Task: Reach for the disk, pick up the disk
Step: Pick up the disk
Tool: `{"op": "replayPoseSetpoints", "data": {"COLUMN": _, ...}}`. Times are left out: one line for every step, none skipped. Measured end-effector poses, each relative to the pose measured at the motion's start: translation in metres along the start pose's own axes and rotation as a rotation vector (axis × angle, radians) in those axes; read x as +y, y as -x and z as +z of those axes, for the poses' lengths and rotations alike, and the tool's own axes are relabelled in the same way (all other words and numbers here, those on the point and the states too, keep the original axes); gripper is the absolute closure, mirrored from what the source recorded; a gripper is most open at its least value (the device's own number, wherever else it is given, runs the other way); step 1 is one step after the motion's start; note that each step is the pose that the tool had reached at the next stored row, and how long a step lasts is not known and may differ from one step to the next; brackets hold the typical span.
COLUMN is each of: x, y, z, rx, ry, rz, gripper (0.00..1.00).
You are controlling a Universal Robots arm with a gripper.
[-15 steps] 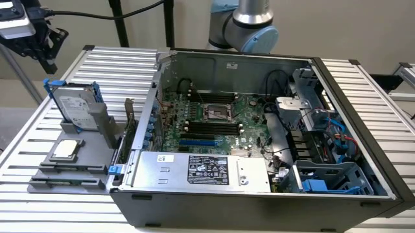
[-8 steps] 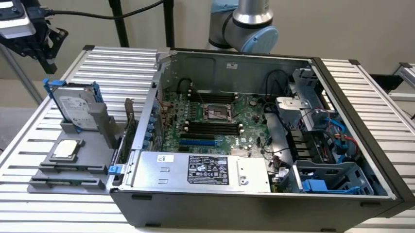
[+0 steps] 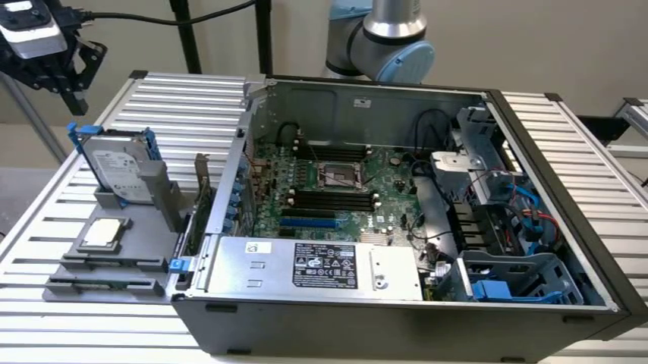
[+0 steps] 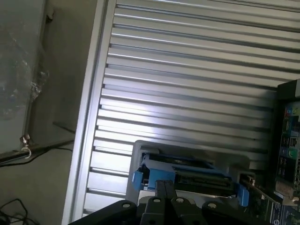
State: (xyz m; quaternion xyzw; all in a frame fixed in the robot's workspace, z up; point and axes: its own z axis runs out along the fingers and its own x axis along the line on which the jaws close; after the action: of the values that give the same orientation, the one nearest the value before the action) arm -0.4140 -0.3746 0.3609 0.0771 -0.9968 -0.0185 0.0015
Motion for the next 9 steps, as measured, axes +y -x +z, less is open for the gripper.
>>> {"op": "replayPoseSetpoints", "data": {"x": 0.0, "y": 0.0001, "z": 0.0, "rx": 0.0003, "ry": 0.0007, "rz": -0.012, "gripper": 0.89}}
{"op": "replayPoseSetpoints", "data": {"x": 0.0, "y": 0.0002, "z": 0.0, "rx": 0.0006, "ry": 0.0014, "rz": -0.024, "gripper": 0.89}}
{"op": "replayPoseSetpoints", "data": {"x": 0.0, "y": 0.0003, "z": 0.0, "rx": 0.0008, "ry": 0.0022, "rz": -0.036, "gripper": 0.89}}
{"op": "replayPoseSetpoints", "data": {"x": -0.0001, "y": 0.0004, "z": 0.0, "rx": 0.001, "ry": 0.0029, "rz": -0.048, "gripper": 0.89}}
{"op": "replayPoseSetpoints", "data": {"x": -0.0001, "y": 0.0005, "z": 0.0, "rx": 0.0012, "ry": 0.0038, "rz": -0.06, "gripper": 0.89}}
{"op": "replayPoseSetpoints", "data": {"x": -0.0001, "y": 0.0006, "z": 0.0, "rx": 0.0014, "ry": 0.0046, "rz": -0.071, "gripper": 0.89}}
{"op": "replayPoseSetpoints", "data": {"x": -0.0001, "y": 0.0007, "z": 0.0, "rx": 0.0015, "ry": 0.0054, "rz": -0.084, "gripper": 0.89}}
{"op": "replayPoseSetpoints", "data": {"x": -0.0001, "y": 0.0008, "z": 0.0, "rx": 0.0016, "ry": 0.0061, "rz": -0.095, "gripper": 0.89}}
{"op": "replayPoseSetpoints", "data": {"x": -0.0002, "y": 0.0009, "z": 0.0, "rx": 0.0019, "ry": 0.0066, "rz": -0.108, "gripper": 0.89}}
